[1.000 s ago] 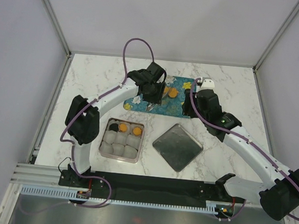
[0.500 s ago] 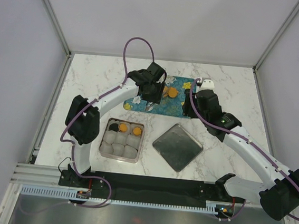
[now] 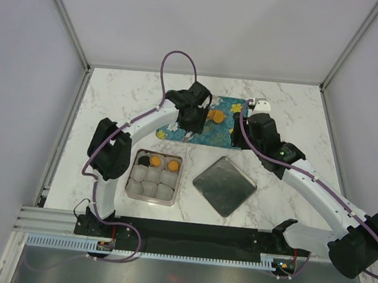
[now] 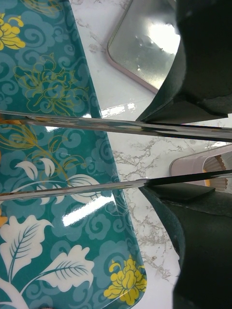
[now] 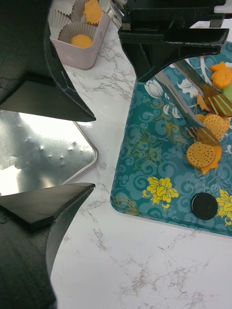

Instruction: Pack the cookies

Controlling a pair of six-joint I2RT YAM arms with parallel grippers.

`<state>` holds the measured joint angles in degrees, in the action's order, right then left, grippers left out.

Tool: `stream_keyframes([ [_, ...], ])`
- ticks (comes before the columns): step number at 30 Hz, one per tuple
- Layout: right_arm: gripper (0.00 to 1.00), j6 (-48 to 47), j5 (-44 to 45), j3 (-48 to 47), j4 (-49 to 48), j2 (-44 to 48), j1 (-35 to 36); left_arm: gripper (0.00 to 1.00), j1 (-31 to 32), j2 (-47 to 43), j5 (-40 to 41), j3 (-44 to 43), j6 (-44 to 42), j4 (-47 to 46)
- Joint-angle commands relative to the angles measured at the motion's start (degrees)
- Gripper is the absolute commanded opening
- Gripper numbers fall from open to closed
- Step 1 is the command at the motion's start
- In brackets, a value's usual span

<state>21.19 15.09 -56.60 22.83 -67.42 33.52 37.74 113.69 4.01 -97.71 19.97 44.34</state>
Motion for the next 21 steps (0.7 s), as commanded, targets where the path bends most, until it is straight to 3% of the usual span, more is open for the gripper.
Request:
stream_keyframes([
  [1, 0.62, -0.6, 0.3, 0.8, -0.2, 1.7, -0.2, 0.54, 0.2, 0.2, 0.8, -3.0, -2.3, -0.7],
  [16, 0.61, -0.9, 0.2, 1.1, -0.7, 1.6, -0.2, 0.50, 0.3, 0.4, 1.2, -3.5, -2.9, -0.6],
  [21, 0.62, -0.8, 0.0, 1.1, -0.7, 1.7, -0.2, 0.53, 0.3, 0.3, 0.8, -3.4, -3.3, -0.3],
])
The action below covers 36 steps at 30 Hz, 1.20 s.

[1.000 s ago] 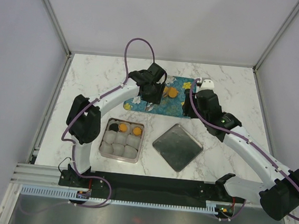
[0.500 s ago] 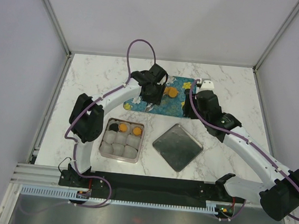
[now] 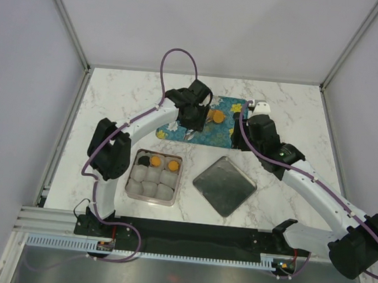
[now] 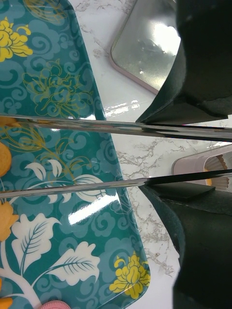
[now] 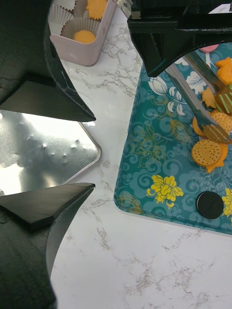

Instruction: Pack the cookies

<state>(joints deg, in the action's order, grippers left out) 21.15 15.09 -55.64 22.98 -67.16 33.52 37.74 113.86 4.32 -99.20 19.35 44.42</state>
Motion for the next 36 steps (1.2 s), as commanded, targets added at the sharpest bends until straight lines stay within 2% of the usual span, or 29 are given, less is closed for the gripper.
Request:
stream_keyframes([
  [1, 0.61, -0.8, 0.1, 0.3, -0.8, 1.5, -0.3, 0.53, 0.3, 0.0, 0.4, -1.8, -2.7, -0.5],
  [36, 0.61, -1.0, -0.1, 0.5, -1.0, 1.2, -0.2, 0.50, 0.5, 1.1, 2.0, -1.2, -3.4, 0.0],
])
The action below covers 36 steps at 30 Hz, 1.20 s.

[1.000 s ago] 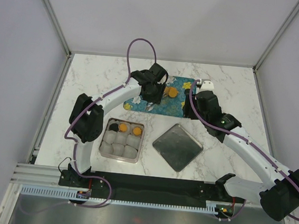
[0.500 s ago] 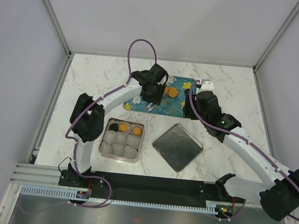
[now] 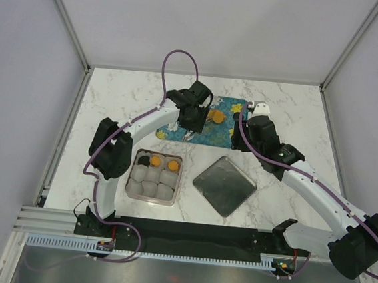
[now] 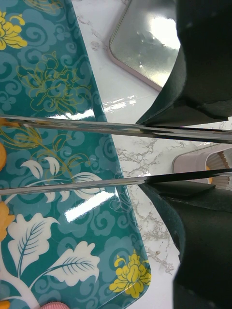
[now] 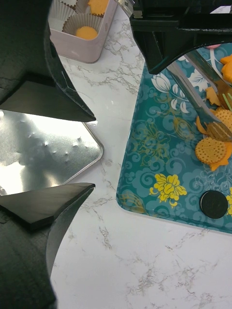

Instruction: Pack the cookies

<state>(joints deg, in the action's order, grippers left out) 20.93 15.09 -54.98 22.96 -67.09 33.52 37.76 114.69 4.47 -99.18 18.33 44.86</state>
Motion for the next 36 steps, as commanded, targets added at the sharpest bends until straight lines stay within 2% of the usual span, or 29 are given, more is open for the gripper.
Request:
stream_keyframes([
  [1, 0.62, -0.7, -0.1, 0.0, -1.1, 1.2, -0.2, 0.50, 0.5, 0.2, 2.0, -1.2, -2.3, -0.6],
  [7, 0.61, -0.6, -0.1, -0.1, -1.1, 1.3, -0.2, 0.44, 0.5, -0.7, 2.9, -1.2, -2.7, -0.5],
  [25, 0.62, -0.6, -0.3, 0.0, -1.5, 0.7, -0.2, 0.42, 0.5, -9.5, -0.1, 3.0, -0.9, -0.2],
  [36, 0.62, -0.6, -0.6, -0.1, -1.9, 0.4, -0.1, 0.42, 0.9, -19.2, -3.1, 12.9, 2.6, -1.4],
])
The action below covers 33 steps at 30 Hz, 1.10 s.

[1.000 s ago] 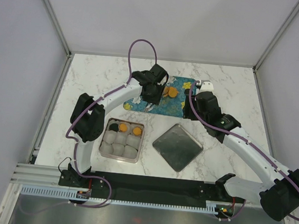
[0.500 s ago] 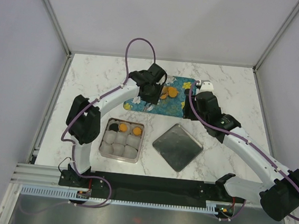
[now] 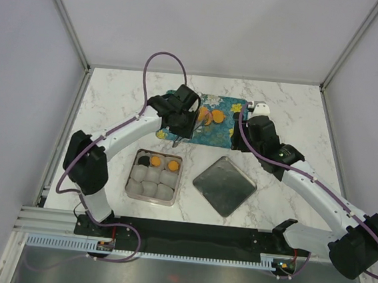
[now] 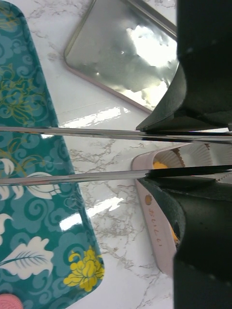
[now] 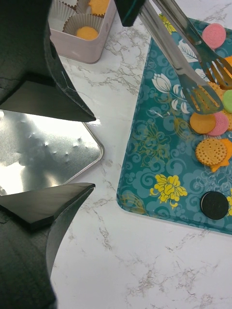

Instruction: Pack the cookies

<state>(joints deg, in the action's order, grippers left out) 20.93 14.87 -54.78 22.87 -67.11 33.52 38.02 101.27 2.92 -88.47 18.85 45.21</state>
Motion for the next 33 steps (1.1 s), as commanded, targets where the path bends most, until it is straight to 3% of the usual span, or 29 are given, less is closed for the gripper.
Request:
stream_keyframes([
  [1, 0.61, -0.5, -0.5, -0.4, -1.9, 0.1, -0.2, 0.42, 0.7, -6.6, -1.6, 2.8, 2.4, -1.9],
  [18, 0.61, -0.1, -3.5, -2.2, -4.2, -5.1, -0.2, 0.42, 1.1, -29.0, -2.7, 21.7, 4.0, -1.7],
  [20, 0.61, 0.0, -3.8, -2.3, -4.4, -5.8, -0.2, 0.42, 1.4, -33.0, -4.8, 23.5, 8.2, 4.3],
  [33, 0.61, 0.0, -4.5, -4.1, -4.8, -9.4, -0.1, 0.43, 2.8, -48.8, -7.7, 32.8, 14.4, 13.8],
])
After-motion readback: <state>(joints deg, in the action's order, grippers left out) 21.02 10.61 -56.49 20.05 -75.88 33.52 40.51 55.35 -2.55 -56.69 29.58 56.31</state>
